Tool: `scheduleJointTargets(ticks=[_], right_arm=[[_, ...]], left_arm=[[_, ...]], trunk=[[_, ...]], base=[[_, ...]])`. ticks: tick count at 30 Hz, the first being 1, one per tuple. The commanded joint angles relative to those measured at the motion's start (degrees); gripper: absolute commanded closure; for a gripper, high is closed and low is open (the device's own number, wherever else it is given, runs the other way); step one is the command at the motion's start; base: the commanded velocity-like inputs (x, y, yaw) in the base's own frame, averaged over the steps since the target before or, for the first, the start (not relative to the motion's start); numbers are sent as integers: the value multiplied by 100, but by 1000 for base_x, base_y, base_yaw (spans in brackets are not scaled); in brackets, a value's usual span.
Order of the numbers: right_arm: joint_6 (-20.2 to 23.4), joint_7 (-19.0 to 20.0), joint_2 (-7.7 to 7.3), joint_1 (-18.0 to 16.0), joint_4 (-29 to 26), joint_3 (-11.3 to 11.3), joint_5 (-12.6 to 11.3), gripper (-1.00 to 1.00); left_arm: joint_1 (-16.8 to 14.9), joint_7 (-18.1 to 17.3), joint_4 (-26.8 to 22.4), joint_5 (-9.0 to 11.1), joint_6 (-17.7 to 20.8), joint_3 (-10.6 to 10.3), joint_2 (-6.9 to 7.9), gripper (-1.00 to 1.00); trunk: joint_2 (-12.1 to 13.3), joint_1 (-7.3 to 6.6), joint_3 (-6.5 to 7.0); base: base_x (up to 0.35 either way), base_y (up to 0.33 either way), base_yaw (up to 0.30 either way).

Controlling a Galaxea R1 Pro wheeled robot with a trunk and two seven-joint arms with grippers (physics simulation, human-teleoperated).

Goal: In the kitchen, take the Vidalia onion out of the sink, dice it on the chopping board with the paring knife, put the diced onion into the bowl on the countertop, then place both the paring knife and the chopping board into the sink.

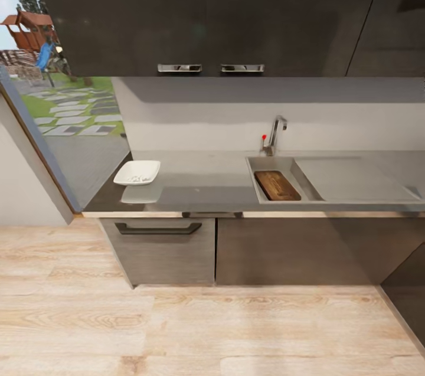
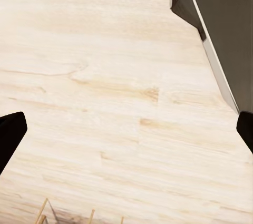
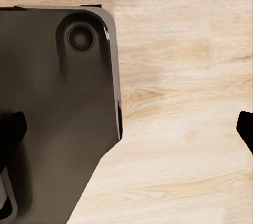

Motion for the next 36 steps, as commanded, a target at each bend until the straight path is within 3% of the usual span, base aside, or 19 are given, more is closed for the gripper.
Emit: scheduleJointTargets(ticks=[1,36], right_arm=[[-20,-20,1,-3,7,-41,60,-100],[-55,-17,32,-1,-212,-42,61,-100]], left_arm=[[3,24,-14,55,-5,-49,2,-100],[3,24,-14,55,-5,-49,2,-100]], trunk=[[-10,3,0],[-10,3,327]], base=[[0,0,0],[0,0,0]])
